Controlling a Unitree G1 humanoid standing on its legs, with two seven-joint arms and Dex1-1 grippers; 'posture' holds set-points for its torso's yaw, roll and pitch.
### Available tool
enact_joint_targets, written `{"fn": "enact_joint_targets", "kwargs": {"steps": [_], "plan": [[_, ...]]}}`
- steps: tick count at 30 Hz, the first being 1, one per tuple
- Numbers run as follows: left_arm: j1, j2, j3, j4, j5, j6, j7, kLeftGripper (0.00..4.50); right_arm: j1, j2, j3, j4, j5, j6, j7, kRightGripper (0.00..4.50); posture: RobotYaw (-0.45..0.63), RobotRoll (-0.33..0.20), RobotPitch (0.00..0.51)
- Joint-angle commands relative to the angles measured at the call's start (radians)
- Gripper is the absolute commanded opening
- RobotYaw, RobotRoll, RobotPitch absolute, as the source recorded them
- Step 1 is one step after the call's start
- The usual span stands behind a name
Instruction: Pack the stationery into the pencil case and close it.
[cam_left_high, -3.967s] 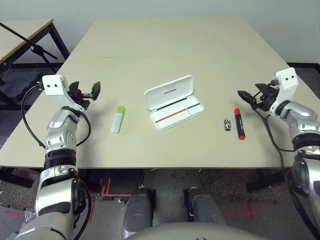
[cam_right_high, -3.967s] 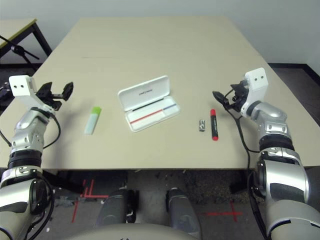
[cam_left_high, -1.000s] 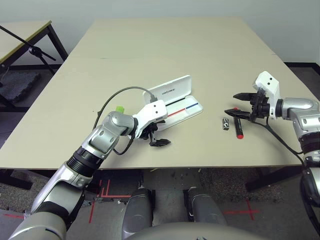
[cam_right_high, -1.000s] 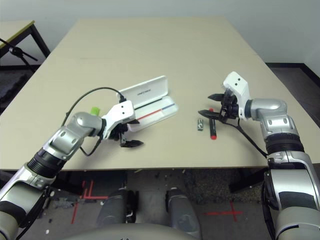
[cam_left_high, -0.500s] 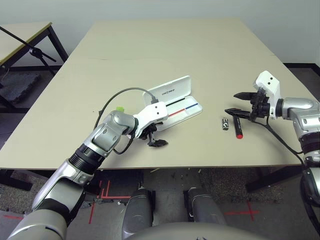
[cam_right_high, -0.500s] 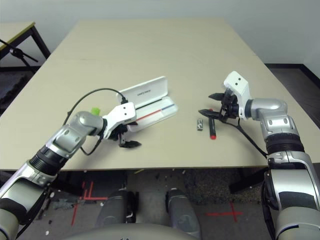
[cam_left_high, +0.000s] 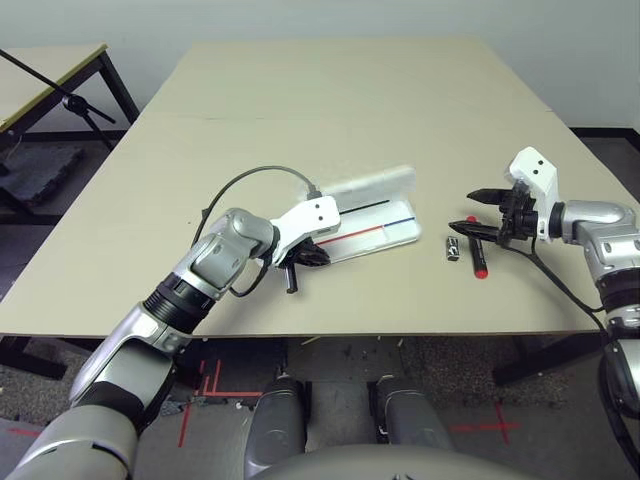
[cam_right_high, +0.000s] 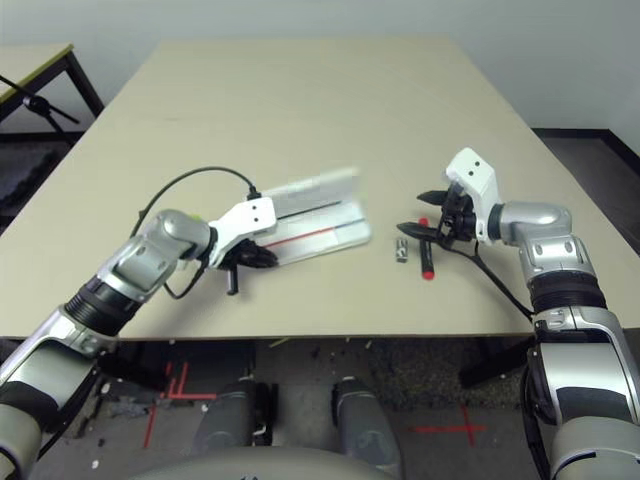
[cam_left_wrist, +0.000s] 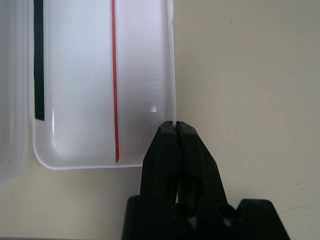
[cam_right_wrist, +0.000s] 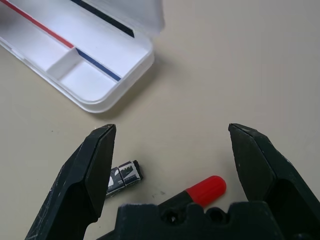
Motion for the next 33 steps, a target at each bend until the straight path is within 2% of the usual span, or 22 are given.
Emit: {"fn": "enact_joint_targets", "kwargs": {"steps": [1,8,15,26,33], "plan": [[-0.013,0.032,-0.02,0.006,0.026,-0.066,-0.048,0.01,0.014,0.001,-0.009,-0.033,0.02,0.021,0.02,4.5,-0.08,0.0,0.053],[0.007,0.12,0.002,-0.032,0.035,-0.147,-0.116,0.01,0.019,0.0,-0.009,-0.07,0.046,0.062,0.054,4.5,-0.08,0.0,0.053],[0.06,0.184,0.023,-0.129,0.019,-0.144,-0.152,0.01,0.026,0.005,-0.003,-0.067,0.044,0.057,0.052,4.5,-0.07,0.0,0.065],[0.155,0.209,0.059,-0.232,0.001,-0.091,-0.149,0.01,0.028,0.015,0.01,-0.055,0.032,0.047,0.054,4.5,-0.06,0.0,0.059],[0.176,0.207,0.071,-0.234,0.008,-0.088,-0.127,0.01,0.023,0.02,0.018,-0.043,0.018,0.033,0.051,4.5,-0.06,0.0,0.058]]}}
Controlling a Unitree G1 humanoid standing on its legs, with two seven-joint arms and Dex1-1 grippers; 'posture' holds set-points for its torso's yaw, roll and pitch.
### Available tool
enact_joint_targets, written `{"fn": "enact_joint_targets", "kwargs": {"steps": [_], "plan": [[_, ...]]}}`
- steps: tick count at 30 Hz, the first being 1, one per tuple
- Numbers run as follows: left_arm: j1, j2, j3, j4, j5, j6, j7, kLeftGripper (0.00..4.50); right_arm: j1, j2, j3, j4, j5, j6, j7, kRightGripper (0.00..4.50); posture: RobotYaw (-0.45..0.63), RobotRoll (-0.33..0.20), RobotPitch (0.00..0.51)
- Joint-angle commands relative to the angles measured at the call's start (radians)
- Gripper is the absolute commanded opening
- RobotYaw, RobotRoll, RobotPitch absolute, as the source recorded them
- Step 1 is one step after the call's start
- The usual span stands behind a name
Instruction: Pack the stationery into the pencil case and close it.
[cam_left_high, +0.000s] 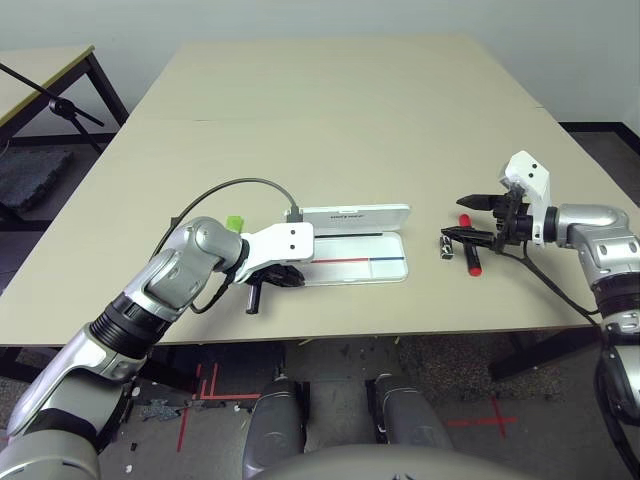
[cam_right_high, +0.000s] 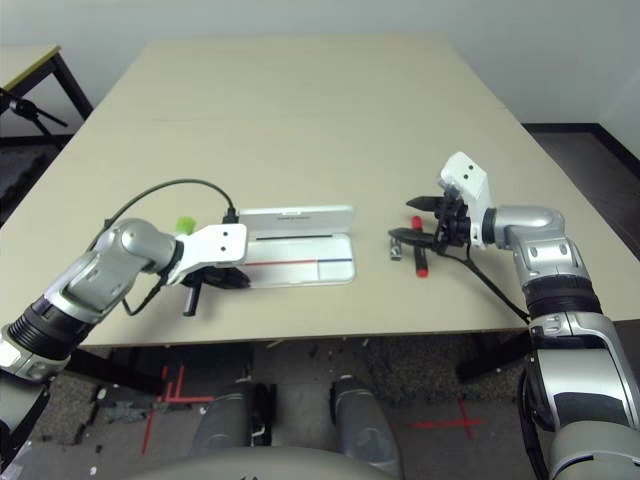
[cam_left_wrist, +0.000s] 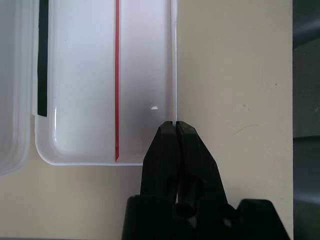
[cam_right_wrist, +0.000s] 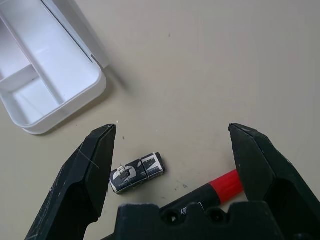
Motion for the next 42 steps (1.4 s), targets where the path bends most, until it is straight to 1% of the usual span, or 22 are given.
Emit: {"fn": "enact_joint_targets", "kwargs": {"steps": [1,4,7,8,14,15,17,20,25,28,31,33,38,42], "plan": [[0.013,0.003,0.011,-0.003,0.004,-0.005,0.017,0.01,-0.007,0.009,0.011,0.009,-0.012,-0.011,0.002,4.5,-0.06,0.0,0.056],[0.013,-0.004,0.014,0.0,0.005,-0.011,0.026,0.01,-0.01,0.012,0.011,0.013,-0.017,-0.016,0.0,4.5,-0.06,0.0,0.053],[0.013,-0.005,0.018,-0.001,0.008,-0.017,0.039,0.77,-0.012,0.017,0.012,0.018,-0.022,-0.022,-0.002,4.5,-0.05,0.0,0.046],[0.014,-0.004,0.021,-0.005,0.005,-0.019,0.042,1.07,-0.012,0.018,0.012,0.02,-0.023,-0.024,-0.003,4.5,-0.05,0.0,0.043],[0.029,-0.009,0.073,-0.051,-0.027,-0.049,0.066,3.4,-0.023,0.031,0.015,0.044,-0.03,-0.041,-0.007,4.5,-0.05,0.0,0.035],[0.036,-0.001,0.087,-0.071,-0.038,-0.047,0.063,3.83,-0.026,0.033,0.015,0.05,-0.03,-0.044,-0.006,4.5,-0.04,0.0,0.03],[0.052,0.014,0.121,-0.11,-0.063,-0.04,0.056,4.49,-0.036,0.039,0.014,0.063,-0.031,-0.05,-0.002,4.5,-0.04,0.0,0.03],[0.079,0.039,0.168,-0.153,-0.099,-0.038,0.054,4.49,-0.051,0.046,0.003,0.069,-0.019,-0.045,0.003,4.5,-0.03,0.0,0.029],[0.129,0.083,0.257,-0.198,-0.165,-0.06,0.049,4.49,-0.068,0.058,-0.04,0.039,0.042,0.017,0.004,4.5,-0.02,0.0,0.034],[0.136,0.1,0.312,-0.206,-0.203,-0.046,0.058,4.49,-0.063,0.048,-0.064,-0.02,0.059,0.114,-0.058,4.5,-0.02,0.0,0.038],[0.134,0.098,0.349,-0.213,-0.245,-0.029,0.065,4.49,-0.054,0.037,-0.086,-0.093,0.046,0.254,-0.184,4.5,-0.02,0.0,0.041],[0.131,0.094,0.362,-0.214,-0.262,-0.023,0.073,4.49,-0.052,0.033,-0.112,-0.164,0.059,0.39,-0.264,4.5,-0.03,0.0,0.044],[0.126,0.093,0.364,-0.206,-0.281,-0.03,0.077,4.49,-0.033,0.01,-0.135,-0.371,0.065,0.667,-0.399,4.5,-0.05,0.0,0.051],[0.126,0.083,0.349,-0.189,-0.276,-0.048,0.081,4.49,-0.065,0.019,-0.161,-0.445,0.06,0.9,-0.536,4.5,-0.05,0.0,0.054]]}}
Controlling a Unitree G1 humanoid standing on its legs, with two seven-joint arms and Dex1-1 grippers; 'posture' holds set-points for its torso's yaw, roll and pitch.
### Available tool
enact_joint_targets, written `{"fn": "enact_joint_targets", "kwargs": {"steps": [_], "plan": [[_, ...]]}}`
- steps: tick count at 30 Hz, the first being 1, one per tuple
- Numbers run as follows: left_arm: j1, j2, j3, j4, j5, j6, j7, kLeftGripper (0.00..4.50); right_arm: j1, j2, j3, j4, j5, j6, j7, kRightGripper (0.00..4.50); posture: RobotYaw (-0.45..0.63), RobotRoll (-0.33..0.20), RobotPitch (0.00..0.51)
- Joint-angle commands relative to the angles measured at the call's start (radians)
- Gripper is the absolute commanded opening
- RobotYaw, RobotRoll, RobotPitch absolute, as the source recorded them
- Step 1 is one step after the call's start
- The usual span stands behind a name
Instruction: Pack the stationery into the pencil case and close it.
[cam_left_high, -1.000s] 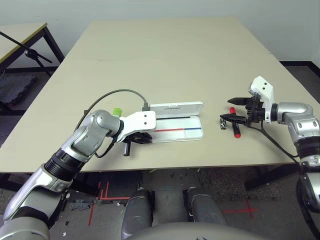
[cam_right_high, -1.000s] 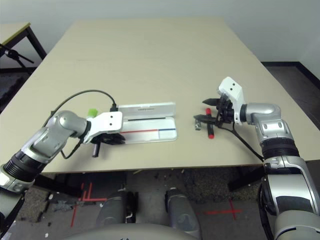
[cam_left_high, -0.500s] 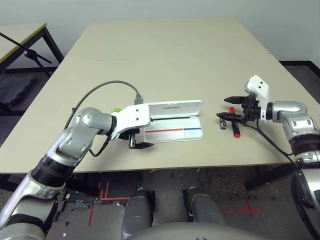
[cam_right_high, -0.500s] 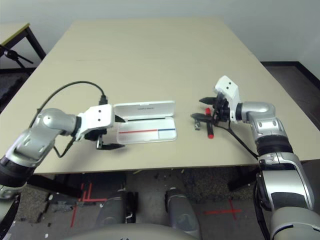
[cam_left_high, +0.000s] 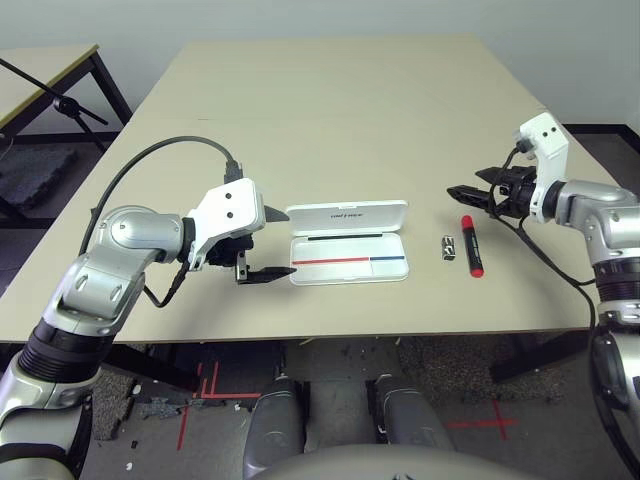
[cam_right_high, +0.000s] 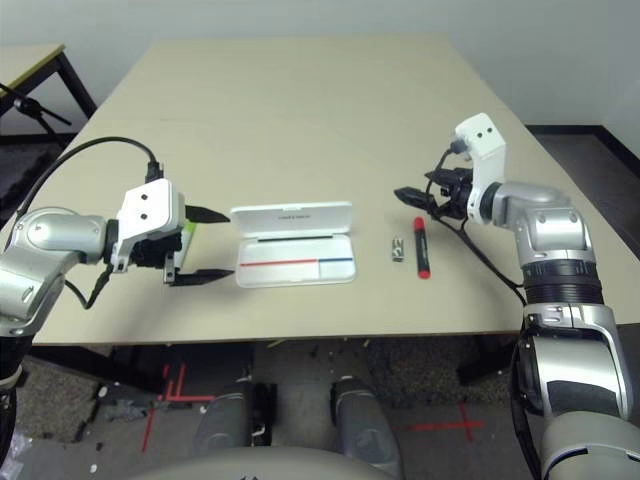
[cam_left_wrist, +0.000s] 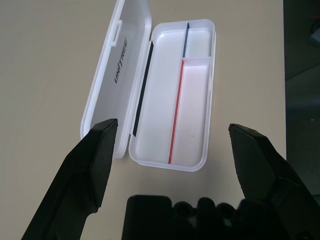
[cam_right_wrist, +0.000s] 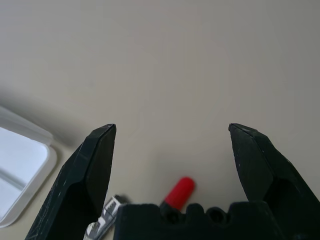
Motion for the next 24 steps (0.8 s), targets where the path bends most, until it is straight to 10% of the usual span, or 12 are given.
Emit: {"fn": "enact_joint_targets", "kwargs": {"steps": [1,24], "plan": [[0.001,-0.008,-0.017,0.014,0.001,-0.021,0.01,4.49,-0.025,0.014,-0.037,-0.05,-0.005,0.179,-0.123,4.5,-0.05,0.0,0.055],[0.019,-0.013,-0.065,0.04,0.019,-0.085,0.013,4.49,0.195,0.134,-0.051,-0.226,0.005,0.377,-0.368,4.5,-0.06,0.0,0.071]]}}
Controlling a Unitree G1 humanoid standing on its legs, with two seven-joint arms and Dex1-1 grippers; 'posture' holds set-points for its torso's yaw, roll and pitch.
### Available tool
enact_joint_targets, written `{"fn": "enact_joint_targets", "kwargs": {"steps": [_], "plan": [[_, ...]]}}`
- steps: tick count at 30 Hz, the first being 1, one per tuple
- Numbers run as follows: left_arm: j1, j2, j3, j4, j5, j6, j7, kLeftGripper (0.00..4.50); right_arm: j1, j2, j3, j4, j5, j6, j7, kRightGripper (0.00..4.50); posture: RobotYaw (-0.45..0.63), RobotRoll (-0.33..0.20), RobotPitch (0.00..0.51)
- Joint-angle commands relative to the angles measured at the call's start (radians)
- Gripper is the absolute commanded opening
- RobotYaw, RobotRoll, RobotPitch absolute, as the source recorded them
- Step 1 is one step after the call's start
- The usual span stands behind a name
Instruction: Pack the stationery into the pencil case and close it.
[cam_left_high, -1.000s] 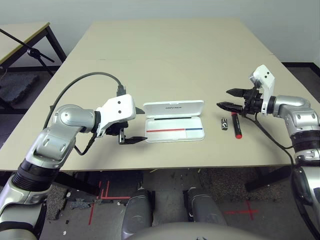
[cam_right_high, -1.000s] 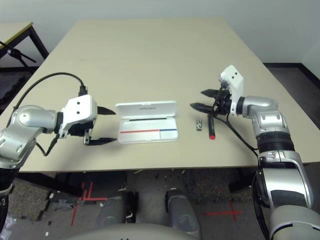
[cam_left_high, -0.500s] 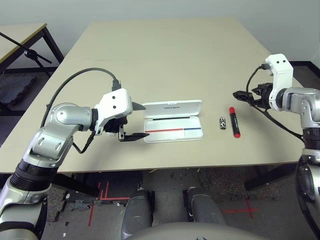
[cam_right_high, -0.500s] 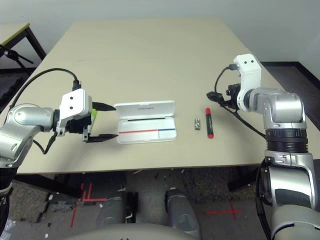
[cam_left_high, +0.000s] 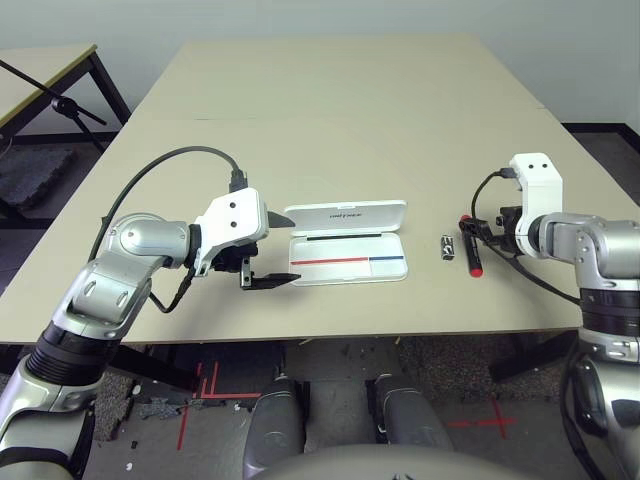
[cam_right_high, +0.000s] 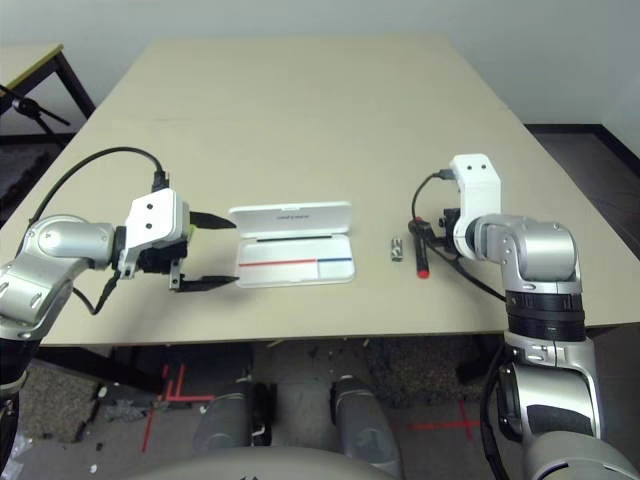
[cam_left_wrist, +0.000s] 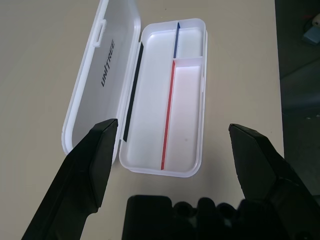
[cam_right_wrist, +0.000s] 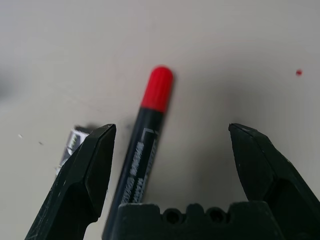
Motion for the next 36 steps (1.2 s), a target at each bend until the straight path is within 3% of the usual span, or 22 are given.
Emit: {"fn": "enact_joint_targets", "kwargs": {"steps": [1,14,18,26,36], "plan": [[-0.004,-0.005,-0.028,0.011,0.015,-0.007,0.002,4.49,0.027,-0.004,0.016,-0.006,0.005,-0.001,-0.003,4.5,-0.07,0.0,0.073],[0.0,-0.002,-0.048,-0.006,0.019,0.002,0.009,4.49,0.059,0.019,0.047,0.059,-0.004,-0.057,-0.015,4.5,-0.06,0.0,0.081],[-0.009,0.0,-0.051,-0.008,0.018,0.011,0.008,4.5,0.058,0.013,0.046,0.079,-0.008,-0.068,-0.022,3.57,-0.06,0.0,0.08],[-0.017,-0.001,-0.052,-0.003,0.02,0.011,0.006,4.5,0.04,-0.063,0.048,0.138,-0.015,-0.111,0.005,0.6,-0.06,0.0,0.071],[-0.016,-0.002,-0.052,0.0,0.025,0.007,0.006,4.5,0.0,-0.195,0.099,0.122,-0.001,-0.207,0.14,0.52,-0.06,0.0,0.069]]}}
